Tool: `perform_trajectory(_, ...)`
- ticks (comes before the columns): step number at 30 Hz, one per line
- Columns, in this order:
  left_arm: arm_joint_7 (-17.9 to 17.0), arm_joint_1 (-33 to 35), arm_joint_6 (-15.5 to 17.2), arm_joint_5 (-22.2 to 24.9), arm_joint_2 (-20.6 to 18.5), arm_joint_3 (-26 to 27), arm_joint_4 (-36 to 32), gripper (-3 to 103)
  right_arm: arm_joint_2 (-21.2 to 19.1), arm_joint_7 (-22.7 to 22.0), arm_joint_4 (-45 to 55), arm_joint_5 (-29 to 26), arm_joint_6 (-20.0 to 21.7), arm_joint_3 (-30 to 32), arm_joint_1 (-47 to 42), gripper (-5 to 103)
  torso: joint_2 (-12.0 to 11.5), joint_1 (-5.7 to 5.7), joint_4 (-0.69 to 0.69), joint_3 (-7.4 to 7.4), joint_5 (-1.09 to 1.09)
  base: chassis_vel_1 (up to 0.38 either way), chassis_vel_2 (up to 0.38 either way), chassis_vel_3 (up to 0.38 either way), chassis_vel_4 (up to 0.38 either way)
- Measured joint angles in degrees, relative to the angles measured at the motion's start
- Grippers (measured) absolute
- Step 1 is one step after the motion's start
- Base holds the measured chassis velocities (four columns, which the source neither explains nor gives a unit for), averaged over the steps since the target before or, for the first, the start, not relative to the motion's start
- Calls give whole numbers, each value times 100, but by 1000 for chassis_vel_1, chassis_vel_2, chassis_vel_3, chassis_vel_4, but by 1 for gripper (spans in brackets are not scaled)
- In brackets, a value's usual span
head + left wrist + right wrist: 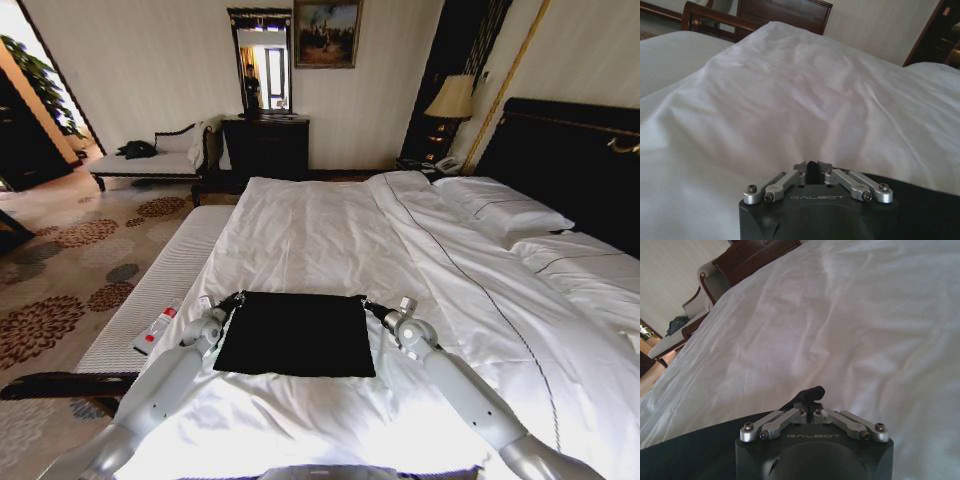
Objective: Fold the clothes on the bed.
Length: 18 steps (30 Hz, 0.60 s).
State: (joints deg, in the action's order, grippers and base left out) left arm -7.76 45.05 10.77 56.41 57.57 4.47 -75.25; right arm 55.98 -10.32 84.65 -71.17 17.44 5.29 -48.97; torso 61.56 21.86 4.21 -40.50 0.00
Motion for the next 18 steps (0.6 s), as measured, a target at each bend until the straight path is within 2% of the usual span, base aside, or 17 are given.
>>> perform_trajectory(2,5,19,0,-6,3,-7,-9,16,-3,-6,12,-3,0,0,-7,1,0,0,0,0,0,0,0,0,0)
perform_trajectory(3,6,37,0,-17,6,-10,-19,6,-10,-9,22,-5,0,0,-13,1,0,0,0,0,0,0,0,0,0)
perform_trajectory(5,2,60,0,-37,9,-12,-48,1,-44,-9,40,-9,0,0,-22,1,0,0,-1,0,0,0,0,0,0)
perform_trajectory(18,-235,-51,-6,67,-66,117,-355,0,-110,-90,360,-64,-44,88,-51,1,0,0,0,0,0,0,0,0,0)
